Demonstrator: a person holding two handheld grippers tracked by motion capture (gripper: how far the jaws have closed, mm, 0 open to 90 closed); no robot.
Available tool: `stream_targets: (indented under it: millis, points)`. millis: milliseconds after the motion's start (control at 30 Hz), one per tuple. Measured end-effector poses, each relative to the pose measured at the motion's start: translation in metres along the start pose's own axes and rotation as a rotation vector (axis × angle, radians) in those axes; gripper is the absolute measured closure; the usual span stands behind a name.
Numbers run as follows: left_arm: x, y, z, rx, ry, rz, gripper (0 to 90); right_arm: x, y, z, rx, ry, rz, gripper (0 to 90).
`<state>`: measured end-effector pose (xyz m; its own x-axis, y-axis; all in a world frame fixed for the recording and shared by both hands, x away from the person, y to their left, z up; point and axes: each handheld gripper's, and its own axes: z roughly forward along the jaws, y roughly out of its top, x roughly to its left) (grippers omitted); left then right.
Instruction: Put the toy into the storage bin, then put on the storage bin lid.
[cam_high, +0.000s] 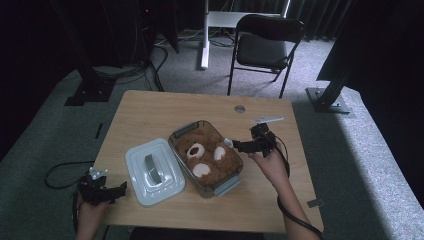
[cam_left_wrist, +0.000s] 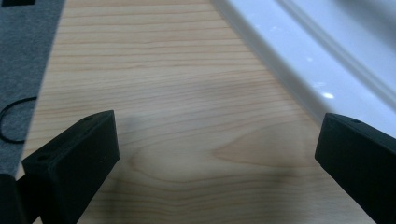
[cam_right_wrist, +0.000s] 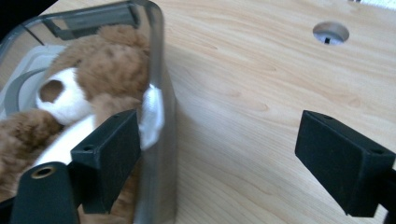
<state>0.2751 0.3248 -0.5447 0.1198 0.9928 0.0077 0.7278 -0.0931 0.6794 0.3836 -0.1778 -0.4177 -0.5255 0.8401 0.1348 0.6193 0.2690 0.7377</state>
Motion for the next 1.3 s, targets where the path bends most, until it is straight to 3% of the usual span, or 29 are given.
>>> stream_targets:
  millis: [33,133,200,400,700,1067,1233,1300]
  points:
    - [-0.003,0.001,0.0,0.006,-0.018,0.005,0.3,-0.003,-0.001,0.001,0.001,0.003,0.003,11.7]
    - [-0.01,0.003,0.0,0.009,-0.058,0.003,0.3,-0.013,-0.009,0.007,-0.006,-0.089,0.0,11.8]
    - [-0.016,0.007,-0.001,0.008,-0.081,0.007,0.3,-0.021,-0.016,0.015,-0.003,-0.124,0.002,11.7]
    - [-0.033,0.02,-0.004,-0.021,-0.139,0.003,0.3,-0.032,-0.035,0.038,0.049,-0.151,0.002,11.8]
    - [-0.065,0.04,0.008,-0.024,-0.186,0.049,0.3,-0.03,-0.048,0.054,0.037,-0.127,-0.007,11.8]
    - [-0.084,0.065,0.036,0.007,-0.221,0.032,0.4,-0.029,-0.056,0.06,0.039,-0.099,-0.014,12.1]
    - [-0.093,0.066,0.043,0.028,-0.211,0.055,8.5,-0.027,-0.058,0.062,0.044,-0.085,-0.024,12.1]
    - [-0.093,0.067,0.042,0.018,-0.216,0.056,19.8,-0.026,-0.059,0.062,0.052,-0.085,-0.032,12.1]
